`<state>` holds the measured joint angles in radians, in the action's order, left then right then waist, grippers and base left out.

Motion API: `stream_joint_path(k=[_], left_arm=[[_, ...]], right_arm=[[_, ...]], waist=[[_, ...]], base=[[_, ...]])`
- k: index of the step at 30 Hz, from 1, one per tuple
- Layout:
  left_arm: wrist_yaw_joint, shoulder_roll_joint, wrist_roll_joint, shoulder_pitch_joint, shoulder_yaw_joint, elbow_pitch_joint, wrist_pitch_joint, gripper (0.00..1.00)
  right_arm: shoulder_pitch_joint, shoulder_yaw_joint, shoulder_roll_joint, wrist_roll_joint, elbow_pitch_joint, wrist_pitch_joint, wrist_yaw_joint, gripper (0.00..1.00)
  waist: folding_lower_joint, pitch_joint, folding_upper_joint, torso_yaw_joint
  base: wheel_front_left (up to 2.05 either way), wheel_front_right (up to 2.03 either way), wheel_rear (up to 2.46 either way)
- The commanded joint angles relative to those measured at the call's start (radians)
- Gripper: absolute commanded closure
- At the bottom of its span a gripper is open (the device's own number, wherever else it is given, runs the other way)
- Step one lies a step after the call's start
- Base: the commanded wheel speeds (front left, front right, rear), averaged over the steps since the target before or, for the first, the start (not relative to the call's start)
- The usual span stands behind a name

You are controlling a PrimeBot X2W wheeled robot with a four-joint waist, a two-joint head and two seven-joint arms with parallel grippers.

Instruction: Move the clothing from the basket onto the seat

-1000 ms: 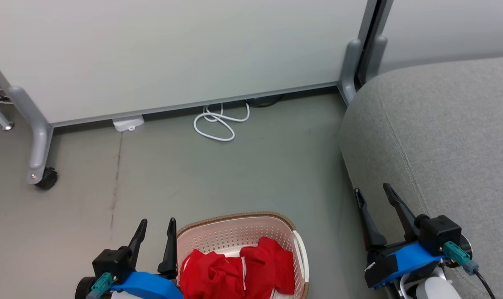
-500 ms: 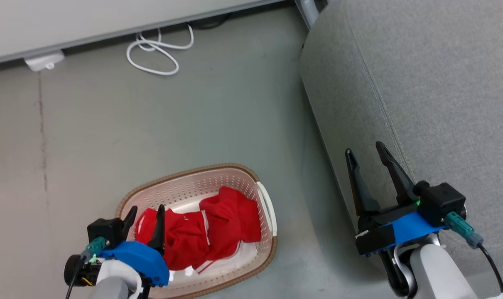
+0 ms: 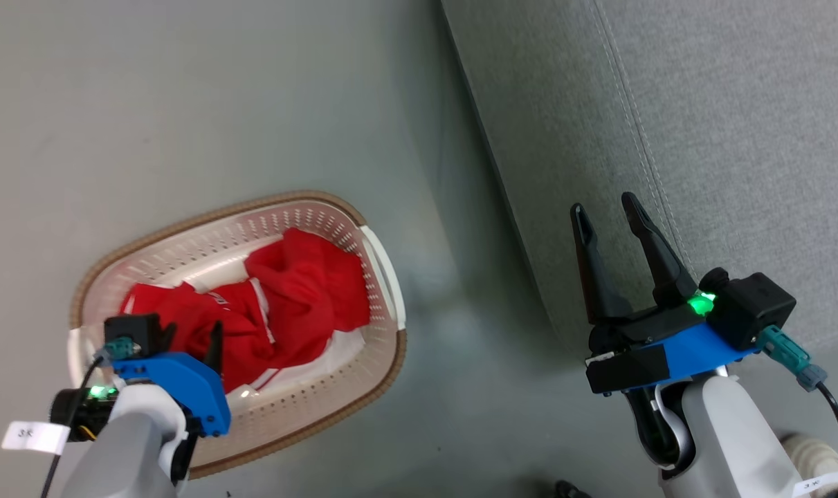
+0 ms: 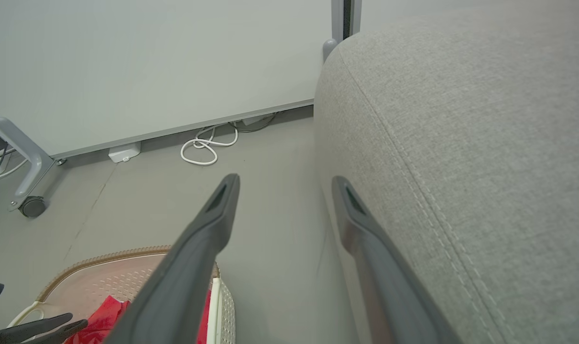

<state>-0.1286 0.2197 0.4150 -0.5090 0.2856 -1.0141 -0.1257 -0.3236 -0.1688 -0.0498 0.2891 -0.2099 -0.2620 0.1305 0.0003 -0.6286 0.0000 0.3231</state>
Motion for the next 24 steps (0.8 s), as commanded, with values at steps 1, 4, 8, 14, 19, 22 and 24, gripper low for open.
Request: stream_joint_path(k=[1,4,8,14,19,22,24], left_arm=[[0.012,0.016,-0.002,-0.038,0.001,-0.021,0.011,0.00],[0.041,0.028,-0.011,-0.065,0.003,-0.061,0.030,0.00],[0.078,0.037,-0.015,-0.098,0.005,-0.101,0.053,0.00],[0.106,0.030,-0.004,-0.128,0.005,-0.150,0.090,0.00],[0.104,0.019,0.001,-0.148,0.013,-0.181,0.127,1.00],[0.096,0.016,0.006,-0.153,0.016,-0.189,0.135,1.00],[0.086,0.017,0.008,-0.155,0.019,-0.194,0.137,1.00]], right_arm=[[-0.022,-0.007,-0.001,0.011,0.012,-0.004,0.000,0.00],[-0.027,-0.020,-0.001,0.029,0.022,-0.004,0.000,0.00],[-0.033,-0.035,-0.001,0.044,0.031,-0.004,0.000,0.00],[-0.039,-0.048,-0.001,0.056,0.038,-0.004,0.000,0.00],[-0.044,-0.057,-0.001,0.065,0.033,-0.004,0.000,0.00],[-0.045,-0.059,-0.001,0.067,0.029,-0.004,0.000,0.00],[-0.047,-0.061,-0.001,0.069,0.025,-0.004,0.000,0.00]], waist=[[-0.0003,-0.064,0.0000,0.048],[-0.0003,-0.090,0.0000,0.061],[-0.0003,-0.113,0.0000,0.073],[-0.0003,-0.135,0.0000,0.080],[-0.0003,-0.138,0.0000,0.083],[-0.0003,-0.136,0.0000,0.084],[-0.0003,-0.133,0.0000,0.084]], base=[[0.00,0.00,0.00],[0.00,0.00,0.00],[0.00,0.00,0.00],[0.00,0.00,0.00],[0.00,0.00,0.00],[0.00,0.00,0.00],[0.00,0.00,0.00]])
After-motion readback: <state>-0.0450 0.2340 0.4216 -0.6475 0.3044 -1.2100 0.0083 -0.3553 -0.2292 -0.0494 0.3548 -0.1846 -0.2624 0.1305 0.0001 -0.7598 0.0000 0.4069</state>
